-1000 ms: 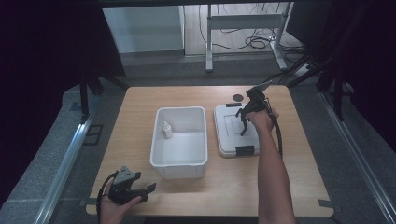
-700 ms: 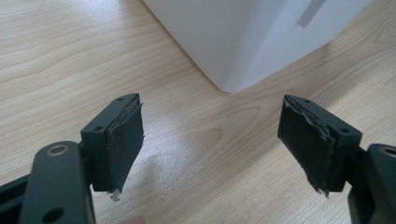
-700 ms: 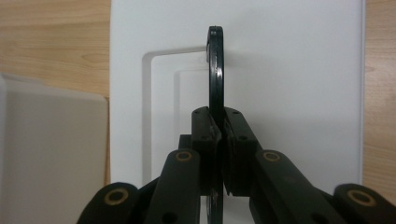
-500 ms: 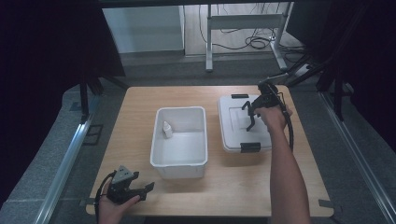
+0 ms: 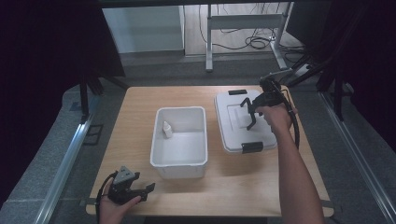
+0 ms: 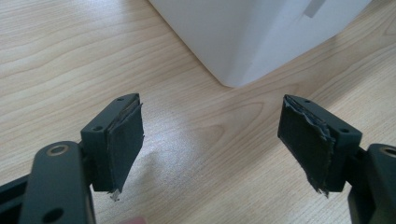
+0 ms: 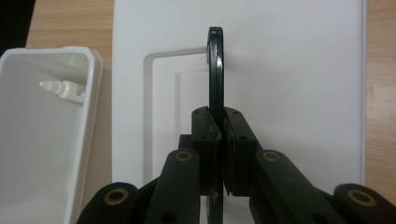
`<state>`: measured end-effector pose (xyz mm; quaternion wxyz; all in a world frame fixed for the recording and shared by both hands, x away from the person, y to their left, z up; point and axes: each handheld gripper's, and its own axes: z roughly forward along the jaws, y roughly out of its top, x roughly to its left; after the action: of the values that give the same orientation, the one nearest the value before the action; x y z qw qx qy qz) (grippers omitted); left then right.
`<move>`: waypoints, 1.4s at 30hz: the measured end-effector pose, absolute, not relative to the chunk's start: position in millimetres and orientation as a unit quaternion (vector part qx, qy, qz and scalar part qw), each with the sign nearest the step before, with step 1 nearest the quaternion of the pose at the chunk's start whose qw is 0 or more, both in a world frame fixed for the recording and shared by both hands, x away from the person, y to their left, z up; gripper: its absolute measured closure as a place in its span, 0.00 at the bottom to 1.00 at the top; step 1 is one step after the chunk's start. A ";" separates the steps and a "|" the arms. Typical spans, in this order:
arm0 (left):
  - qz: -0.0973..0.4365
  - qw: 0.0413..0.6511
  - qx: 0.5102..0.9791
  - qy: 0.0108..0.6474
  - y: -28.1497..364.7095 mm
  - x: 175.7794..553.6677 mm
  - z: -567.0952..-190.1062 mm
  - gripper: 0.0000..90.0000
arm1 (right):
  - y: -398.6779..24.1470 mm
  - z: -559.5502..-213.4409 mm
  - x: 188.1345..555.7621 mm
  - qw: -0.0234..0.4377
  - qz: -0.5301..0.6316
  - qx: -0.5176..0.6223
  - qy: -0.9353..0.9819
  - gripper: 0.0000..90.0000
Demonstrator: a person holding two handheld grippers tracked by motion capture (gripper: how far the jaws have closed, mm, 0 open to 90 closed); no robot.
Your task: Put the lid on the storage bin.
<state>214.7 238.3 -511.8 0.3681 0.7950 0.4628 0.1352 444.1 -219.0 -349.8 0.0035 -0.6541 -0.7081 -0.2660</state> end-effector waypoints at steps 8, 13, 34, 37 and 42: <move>0.136 0.368 0.795 0.463 239.9 215.7 -512.2 0.25 | -206.9 -345.3 435.6 0.010 -0.279 -0.640 -0.716 0.95; 0.135 0.368 0.796 0.462 239.6 216.3 -512.8 0.25 | -201.8 -340.2 428.3 0.009 -0.288 -0.635 -0.716 0.95; 0.147 0.349 0.799 0.468 244.5 227.0 -520.2 0.25 | -154.1 -294.5 395.5 0.011 -0.315 -0.603 -0.732 0.95; 0.150 0.348 0.795 0.474 247.9 228.9 -521.1 0.25 | -149.8 -295.8 395.6 0.014 -0.314 -0.606 -0.731 0.95; 0.150 0.351 0.794 0.473 249.4 229.0 -519.5 0.25 | -135.7 -297.3 393.0 0.018 -0.311 -0.601 -0.736 0.95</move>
<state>229.0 249.4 -519.5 0.3512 0.7938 0.4732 0.1504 393.0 -135.7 -297.3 0.0180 -0.6011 -0.7361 -0.3107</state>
